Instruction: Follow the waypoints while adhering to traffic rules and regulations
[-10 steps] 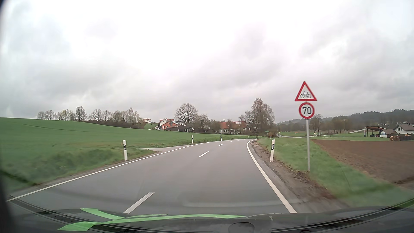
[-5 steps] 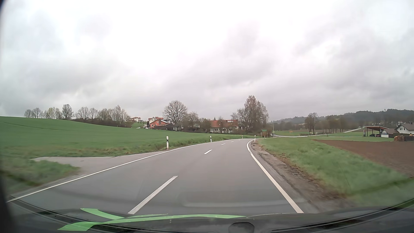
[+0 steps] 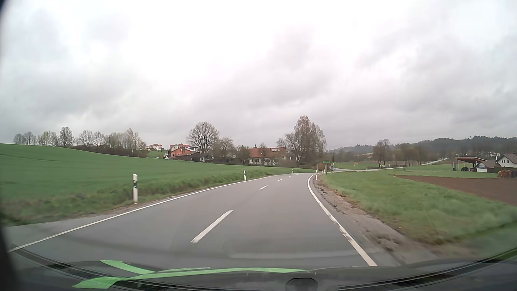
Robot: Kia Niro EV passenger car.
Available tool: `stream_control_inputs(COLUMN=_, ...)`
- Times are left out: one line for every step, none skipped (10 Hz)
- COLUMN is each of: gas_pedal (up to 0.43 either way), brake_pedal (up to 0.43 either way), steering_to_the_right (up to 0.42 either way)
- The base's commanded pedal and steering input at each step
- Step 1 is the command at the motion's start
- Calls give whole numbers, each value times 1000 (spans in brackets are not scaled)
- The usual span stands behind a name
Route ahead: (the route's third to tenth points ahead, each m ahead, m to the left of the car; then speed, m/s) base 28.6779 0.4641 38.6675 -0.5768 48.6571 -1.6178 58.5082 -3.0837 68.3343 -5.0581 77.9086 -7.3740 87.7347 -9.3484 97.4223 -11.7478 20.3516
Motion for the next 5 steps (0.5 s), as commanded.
stream_control_inputs(gas_pedal=79, brake_pedal=0, steering_to_the_right=16)
stream_control_inputs(gas_pedal=67, brake_pedal=0, steering_to_the_right=16)
stream_control_inputs(gas_pedal=67, brake_pedal=0, steering_to_the_right=16)
stream_control_inputs(gas_pedal=59, brake_pedal=0, steering_to_the_right=16)
stream_control_inputs(gas_pedal=59, brake_pedal=0, steering_to_the_right=16)
